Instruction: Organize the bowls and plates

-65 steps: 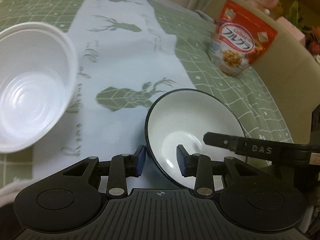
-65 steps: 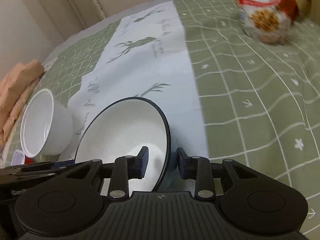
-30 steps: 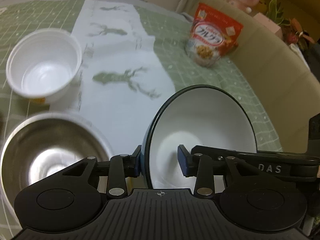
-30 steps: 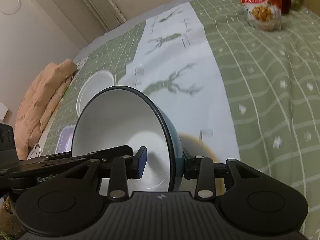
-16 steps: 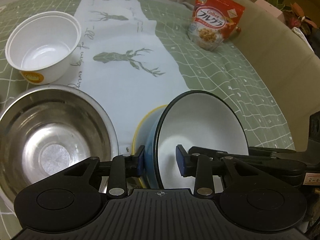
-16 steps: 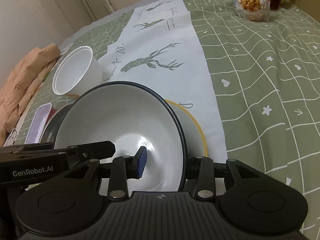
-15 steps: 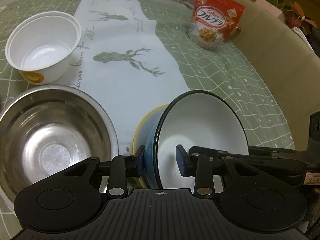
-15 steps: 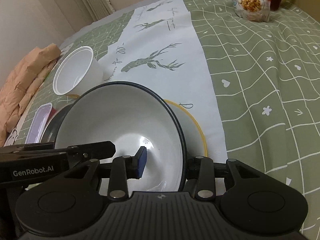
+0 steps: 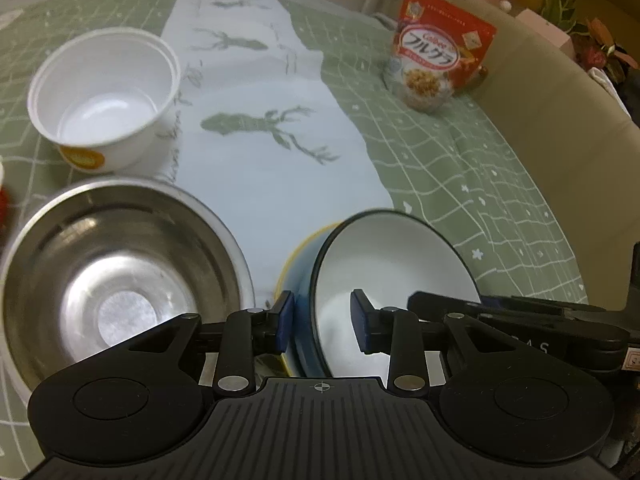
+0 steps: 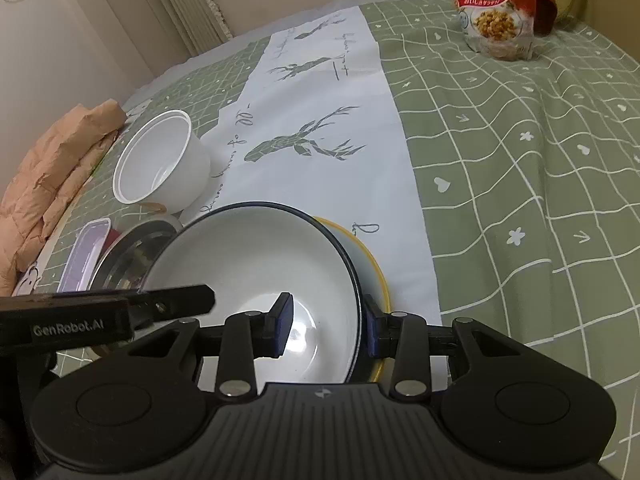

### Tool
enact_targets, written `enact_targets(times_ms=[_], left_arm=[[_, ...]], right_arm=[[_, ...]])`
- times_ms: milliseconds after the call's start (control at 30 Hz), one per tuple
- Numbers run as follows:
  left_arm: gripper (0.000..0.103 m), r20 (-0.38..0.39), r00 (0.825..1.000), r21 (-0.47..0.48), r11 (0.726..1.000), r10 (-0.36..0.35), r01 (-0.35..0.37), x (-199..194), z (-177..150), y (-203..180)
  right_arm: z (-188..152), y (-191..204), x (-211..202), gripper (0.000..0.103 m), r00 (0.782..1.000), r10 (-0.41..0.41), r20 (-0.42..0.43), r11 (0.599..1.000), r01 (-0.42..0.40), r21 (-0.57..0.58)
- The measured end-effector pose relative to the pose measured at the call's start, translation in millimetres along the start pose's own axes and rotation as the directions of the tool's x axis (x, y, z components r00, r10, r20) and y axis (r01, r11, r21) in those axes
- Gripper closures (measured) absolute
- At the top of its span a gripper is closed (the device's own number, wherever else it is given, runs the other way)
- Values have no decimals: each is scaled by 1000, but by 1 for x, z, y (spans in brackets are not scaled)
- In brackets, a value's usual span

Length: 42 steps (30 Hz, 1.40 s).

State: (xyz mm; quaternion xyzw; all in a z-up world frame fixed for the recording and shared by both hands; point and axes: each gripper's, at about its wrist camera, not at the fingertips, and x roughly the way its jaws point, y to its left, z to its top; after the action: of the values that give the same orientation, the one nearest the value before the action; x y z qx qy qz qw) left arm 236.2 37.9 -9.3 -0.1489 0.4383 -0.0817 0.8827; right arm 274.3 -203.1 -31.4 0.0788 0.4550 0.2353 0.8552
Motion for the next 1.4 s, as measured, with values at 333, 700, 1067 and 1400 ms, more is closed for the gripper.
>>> enact_targets(times_ms=[333, 700, 1067, 1400], left_arm=[[69, 126, 990, -48, 997, -56, 63, -30, 23, 34], [69, 339, 935, -133, 979, -100, 153, -64, 59, 143], [69, 360, 932, -350, 931, 32, 103, -49, 75, 237], [69, 253, 967, -367, 926, 9, 88, -10, 70, 240]], right_arm=[[23, 28, -21, 66, 988, -125, 94, 989, 132, -72], [83, 96, -10, 62, 973, -195, 122, 966, 212, -145], [137, 182, 105, 61, 996, -82, 31, 987, 85, -137], [136, 203, 185, 60, 988, -111, -107, 988, 98, -121]])
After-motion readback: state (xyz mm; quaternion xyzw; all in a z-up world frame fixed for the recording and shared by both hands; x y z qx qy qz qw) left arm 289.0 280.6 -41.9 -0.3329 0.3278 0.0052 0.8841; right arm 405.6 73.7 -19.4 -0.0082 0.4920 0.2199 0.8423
